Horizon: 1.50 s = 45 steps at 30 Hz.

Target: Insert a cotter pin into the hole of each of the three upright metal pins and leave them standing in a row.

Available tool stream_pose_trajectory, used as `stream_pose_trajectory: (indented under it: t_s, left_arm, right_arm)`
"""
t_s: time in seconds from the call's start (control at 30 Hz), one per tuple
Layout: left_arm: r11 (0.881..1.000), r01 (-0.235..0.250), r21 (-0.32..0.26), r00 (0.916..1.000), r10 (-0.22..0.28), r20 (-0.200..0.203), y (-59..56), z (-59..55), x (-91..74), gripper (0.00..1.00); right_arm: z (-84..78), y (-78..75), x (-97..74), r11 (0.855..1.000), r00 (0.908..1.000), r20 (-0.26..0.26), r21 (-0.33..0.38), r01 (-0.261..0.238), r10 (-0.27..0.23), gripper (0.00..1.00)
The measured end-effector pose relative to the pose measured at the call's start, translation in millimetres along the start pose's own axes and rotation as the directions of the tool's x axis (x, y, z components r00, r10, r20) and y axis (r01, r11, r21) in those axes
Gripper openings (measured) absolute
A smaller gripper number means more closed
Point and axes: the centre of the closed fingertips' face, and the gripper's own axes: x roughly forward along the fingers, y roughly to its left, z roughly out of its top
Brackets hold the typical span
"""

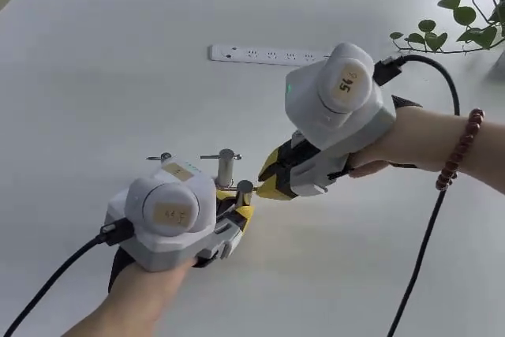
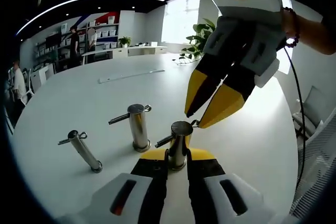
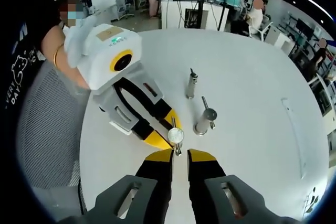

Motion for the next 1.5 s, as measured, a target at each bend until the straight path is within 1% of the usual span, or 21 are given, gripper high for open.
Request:
stream_pose_trajectory:
  t_s: [0.13, 0.27, 0.5, 0.73, 0.77, 0.83, 0.87, 0.9, 0.93, 1.03, 1.13, 1.2, 1.27, 1.37, 1.5]
  left_arm:
    - [1.0, 0.0, -0.002, 1.0, 0.0, 0.0, 0.0, -0.2, -0.1, 0.12]
    - [1.0, 0.0, -0.003, 1.0, 0.0, 0.0, -0.1, -0.2, 0.0, 0.12]
    - [1.0, 0.008, 0.001, 1.0, -0.008, -0.005, -0.2, -0.4, -0.2, 0.12]
    - [1.0, 0.01, 0.005, 0.9999, -0.009, -0.008, -0.8, -0.5, -0.5, 0.12]
    - [1.0, 0.009, 0.007, 0.9999, -0.009, -0.011, -0.6, -0.5, -0.3, 0.12]
    - [1.0, 0.005, 0.003, 0.9994, -0.005, -0.033, 0.5, -2.7, -0.6, 0.15]
    - [1.0, 0.01, -0.021, 0.9993, -0.011, -0.036, 0.6, -2.1, -1.3, 0.19]
    - [1.0, 0.009, -0.025, 0.9994, -0.01, -0.033, 1.8, -0.6, -2.1, 0.23]
    - [1.0, 0.007, -0.022, 0.9995, -0.008, -0.031, 2.2, 0.2, -2.9, 0.25]
    - [1.0, 0.008, -0.003, 0.9993, -0.008, -0.036, 4.2, 2.0, -8.7, 0.26]
    - [1.0, 0.011, 0.021, 0.999, -0.011, -0.044, 5.2, 1.5, -13.0, 0.3]
    - [0.999, 0.013, 0.045, 0.9988, -0.01, -0.048, 5.3, 1.7, -16.6, 0.32]
    - [0.998, 0.014, 0.055, 0.9987, -0.012, -0.049, 6.0, 1.2, -18.7, 0.34]
    - [0.997, -0.006, 0.078, 0.999, 0.009, -0.044, 8.8, 3.5, -23.3, 0.34]
    - [0.997, -0.004, 0.08, 0.9993, 0.007, -0.036, 9.0, 6.9, -27.0, 0.36]
  right_arm:
    - [-5.2, 6.2, 2.2, 1.0, 0.9998, -0.014, -0.008, -0.012, 0.012, 0.02]
    - [-5.4, 4.9, 2.8, 1.0, 0.9999, -0.014, -0.012, -0.002, 0.002, 0.0]
    - [-1.1, 5.2, 4.9, 1.0, 0.9999, -0.013, -0.02, -0.005, 0.005, 0.0]
    - [-3.0, 3.9, 5.4, 1.0, 0.9999, -0.016, -0.021, -0.004, 0.003, 0.0]
    - [-2.3, 2.8, 5.4, 1.0, 0.9999, -0.013, -0.018, 0.0, 0.0, 0.0]
    - [-1.2, 0.8, 4.8, 1.0, 1.0, -0.006, -0.006, 0.007, -0.008, 0.05]
    - [-0.5, 0.1, 4.2, 1.0, 1.0, 0.001, 0.005, 0.009, -0.009, 0.06]
    - [0.2, -1.0, 4.1, 1.0, 0.9999, 0.006, 0.011, 0.011, -0.011, 0.08]
    - [0.7, -0.8, 3.6, 1.0, 0.9999, 0.012, 0.015, 0.011, -0.011, 0.09]
    - [5.2, 1.7, 4.3, 0.999, 0.9993, 0.037, 0.047, -0.004, 0.002, 0.14]
    - [9.4, 5.7, 6.0, 0.998, 0.9981, 0.061, 0.061, -0.014, 0.01, 0.16]
    - [12.4, 7.2, 8.1, 0.997, 0.997, 0.075, 0.068, -0.023, 0.018, 0.17]
    - [14.8, 6.6, 10.8, 0.997, 0.9962, 0.085, 0.073, -0.024, 0.017, 0.18]
    - [17.1, 4.8, 14.7, 0.997, 0.9953, 0.095, 0.079, -0.024, 0.016, 0.18]
    - [17.1, 4.5, 18.9, 0.996, 0.9947, 0.101, 0.081, -0.026, 0.018, 0.18]
